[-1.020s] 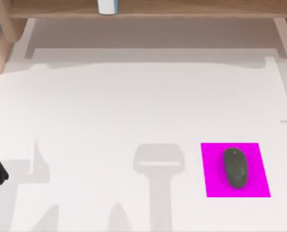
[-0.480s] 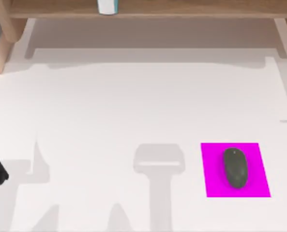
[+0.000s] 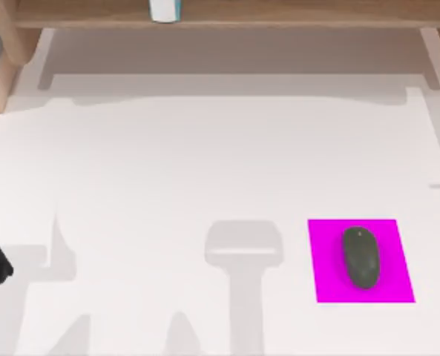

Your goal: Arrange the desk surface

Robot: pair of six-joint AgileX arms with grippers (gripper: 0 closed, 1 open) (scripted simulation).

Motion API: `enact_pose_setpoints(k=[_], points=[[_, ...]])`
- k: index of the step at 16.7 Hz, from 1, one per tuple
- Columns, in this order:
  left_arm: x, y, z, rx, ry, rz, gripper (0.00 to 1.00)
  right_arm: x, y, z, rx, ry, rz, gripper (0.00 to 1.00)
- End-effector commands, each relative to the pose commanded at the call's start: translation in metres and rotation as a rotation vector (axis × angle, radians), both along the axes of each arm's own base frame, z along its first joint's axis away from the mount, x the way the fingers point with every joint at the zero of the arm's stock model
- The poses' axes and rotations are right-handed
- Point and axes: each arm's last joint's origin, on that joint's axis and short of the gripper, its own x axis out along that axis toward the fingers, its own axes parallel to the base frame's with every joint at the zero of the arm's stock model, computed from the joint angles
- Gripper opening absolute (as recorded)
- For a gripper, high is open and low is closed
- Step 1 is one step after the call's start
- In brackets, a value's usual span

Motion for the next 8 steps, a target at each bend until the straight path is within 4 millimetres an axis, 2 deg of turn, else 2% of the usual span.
enact_pose_setpoints(k=[5,8], points=[[0.0,0.0,0.0,0.0,0.0,0.0,1.0,0.0,0.0,0.0,0.0,0.0,0.0,0.02],[0.0,0.0,0.0,0.0,0.0,0.0,1.0,0.0,0.0,0.0,0.0,0.0,0.0,0.0]])
